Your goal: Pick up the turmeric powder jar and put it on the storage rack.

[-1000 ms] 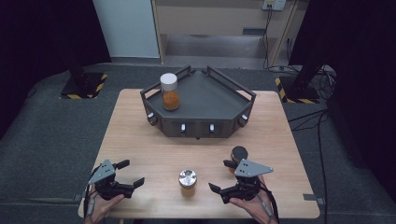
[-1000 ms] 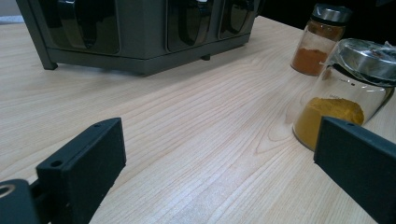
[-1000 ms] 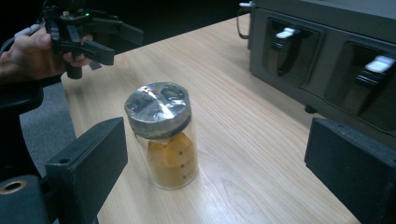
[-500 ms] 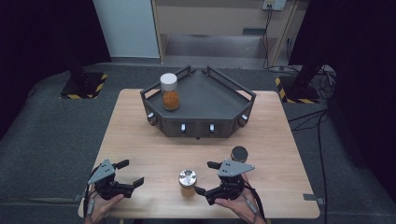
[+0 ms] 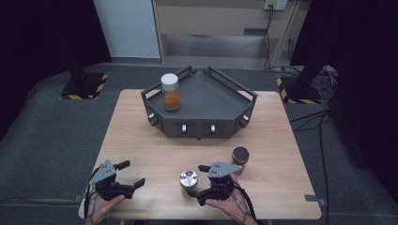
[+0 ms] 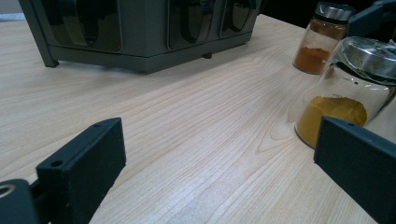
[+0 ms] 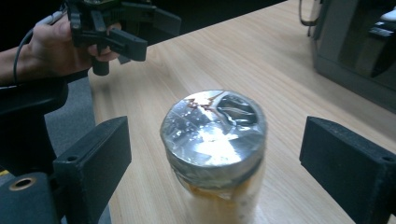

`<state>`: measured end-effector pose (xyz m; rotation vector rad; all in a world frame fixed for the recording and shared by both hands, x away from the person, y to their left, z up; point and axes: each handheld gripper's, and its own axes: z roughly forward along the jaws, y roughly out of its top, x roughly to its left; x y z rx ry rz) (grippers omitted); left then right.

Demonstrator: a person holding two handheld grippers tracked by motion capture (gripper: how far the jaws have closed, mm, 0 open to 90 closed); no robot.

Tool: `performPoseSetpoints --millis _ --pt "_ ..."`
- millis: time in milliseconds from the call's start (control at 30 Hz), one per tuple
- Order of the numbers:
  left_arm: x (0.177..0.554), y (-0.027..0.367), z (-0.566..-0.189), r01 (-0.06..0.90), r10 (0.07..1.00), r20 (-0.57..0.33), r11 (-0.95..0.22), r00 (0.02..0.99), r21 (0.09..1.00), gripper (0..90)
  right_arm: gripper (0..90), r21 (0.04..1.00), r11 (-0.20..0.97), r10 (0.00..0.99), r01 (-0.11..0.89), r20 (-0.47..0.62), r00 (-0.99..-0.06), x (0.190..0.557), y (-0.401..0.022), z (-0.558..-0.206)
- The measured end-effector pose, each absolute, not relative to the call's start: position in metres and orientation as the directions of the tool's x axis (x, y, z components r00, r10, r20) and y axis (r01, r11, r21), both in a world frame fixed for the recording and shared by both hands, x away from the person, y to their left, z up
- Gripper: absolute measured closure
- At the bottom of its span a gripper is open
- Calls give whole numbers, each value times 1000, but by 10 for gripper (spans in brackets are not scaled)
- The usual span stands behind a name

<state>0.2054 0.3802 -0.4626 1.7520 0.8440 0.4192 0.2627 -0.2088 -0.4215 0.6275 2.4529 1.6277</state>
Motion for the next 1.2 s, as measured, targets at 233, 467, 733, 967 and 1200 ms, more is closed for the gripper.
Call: performPoseSetpoints --millis 233,467,733,967,1200 --pt "205 380 -462 330 717 -123 -157 686 931 15 118 900 343 412 271 115 -904 265 -197 -429" --pt "205 380 -463 328 715 -121 -158 689 931 14 162 902 343 420 262 102 -902 264 -193 -437" --pt "205 380 -462 329 715 -122 -159 688 931 15 276 914 328 427 237 81 -900 262 -191 -445" --pt "205 380 -463 330 716 -123 -157 688 931 15 336 917 345 421 198 37 -906 259 -188 -442" --pt "205 380 -462 329 716 -121 -159 687 931 15 347 915 362 423 175 6 -906 255 -187 -439"
